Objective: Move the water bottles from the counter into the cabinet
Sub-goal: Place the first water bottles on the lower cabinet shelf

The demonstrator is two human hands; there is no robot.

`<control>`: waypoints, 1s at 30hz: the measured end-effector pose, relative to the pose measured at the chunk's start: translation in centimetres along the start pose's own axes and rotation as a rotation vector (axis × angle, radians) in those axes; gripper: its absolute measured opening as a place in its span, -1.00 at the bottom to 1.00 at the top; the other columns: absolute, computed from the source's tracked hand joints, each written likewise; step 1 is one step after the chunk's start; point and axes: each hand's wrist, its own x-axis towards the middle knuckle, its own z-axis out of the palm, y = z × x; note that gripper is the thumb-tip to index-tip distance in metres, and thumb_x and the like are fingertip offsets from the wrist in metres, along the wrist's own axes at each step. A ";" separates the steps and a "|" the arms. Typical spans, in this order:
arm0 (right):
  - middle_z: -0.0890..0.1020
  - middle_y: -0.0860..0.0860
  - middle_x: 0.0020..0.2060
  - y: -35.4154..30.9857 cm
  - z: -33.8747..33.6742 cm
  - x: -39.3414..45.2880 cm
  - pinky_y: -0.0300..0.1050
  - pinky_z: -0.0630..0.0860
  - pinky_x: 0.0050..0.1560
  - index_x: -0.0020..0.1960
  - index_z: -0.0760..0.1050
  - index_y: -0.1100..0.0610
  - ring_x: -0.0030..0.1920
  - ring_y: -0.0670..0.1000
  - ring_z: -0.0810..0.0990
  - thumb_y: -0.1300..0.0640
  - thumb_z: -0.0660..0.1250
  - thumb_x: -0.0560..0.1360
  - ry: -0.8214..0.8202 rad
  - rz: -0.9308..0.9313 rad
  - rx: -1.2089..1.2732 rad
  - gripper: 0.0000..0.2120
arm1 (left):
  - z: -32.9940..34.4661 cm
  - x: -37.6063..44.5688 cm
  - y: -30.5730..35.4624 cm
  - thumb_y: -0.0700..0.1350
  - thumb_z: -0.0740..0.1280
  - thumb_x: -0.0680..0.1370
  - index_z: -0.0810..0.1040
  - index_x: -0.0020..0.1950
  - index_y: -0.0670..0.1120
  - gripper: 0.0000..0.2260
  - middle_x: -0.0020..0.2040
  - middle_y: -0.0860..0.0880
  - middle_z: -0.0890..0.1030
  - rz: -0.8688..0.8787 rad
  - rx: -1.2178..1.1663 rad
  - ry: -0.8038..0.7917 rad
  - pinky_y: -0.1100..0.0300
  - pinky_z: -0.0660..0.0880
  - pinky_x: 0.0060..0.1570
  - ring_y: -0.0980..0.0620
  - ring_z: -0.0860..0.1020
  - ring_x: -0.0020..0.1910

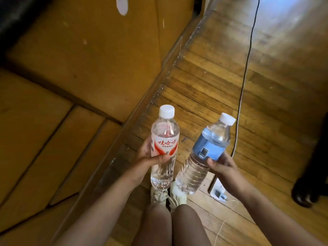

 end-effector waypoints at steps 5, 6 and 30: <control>0.68 0.02 0.00 -8.3 4.6 -7.8 -0.18 0.57 -0.09 0.17 0.47 0.07 -0.01 0.01 0.65 0.17 0.30 0.36 -0.076 0.026 0.014 -0.62 | 1.4 -10.3 6.3 0.07 0.53 0.09 0.45 0.18 0.13 -0.33 0.03 0.16 0.66 -0.021 -0.092 0.124 0.22 0.51 0.00 0.08 0.58 0.12; 0.68 0.03 0.00 -9.8 5.8 -9.1 -0.18 0.57 -0.08 0.19 0.46 0.08 -0.01 0.02 0.65 0.15 0.32 0.35 -0.093 0.031 0.011 -0.60 | 1.5 -12.4 7.5 0.10 0.56 0.07 0.46 0.20 0.11 -0.28 0.05 0.11 0.66 -0.020 -0.112 0.150 0.14 0.50 0.07 0.02 0.57 0.15; 0.68 0.01 -0.07 -16.1 44.1 -22.8 -0.05 0.58 -0.05 0.11 0.49 -0.03 -0.03 0.05 0.67 -0.16 0.57 0.00 -0.747 0.113 -0.503 -0.29 | -10.1 -47.7 11.1 -0.06 0.55 0.11 0.51 0.14 0.05 -0.39 0.02 -0.08 0.64 0.487 -0.837 1.099 -0.09 0.51 0.00 -0.15 0.59 0.02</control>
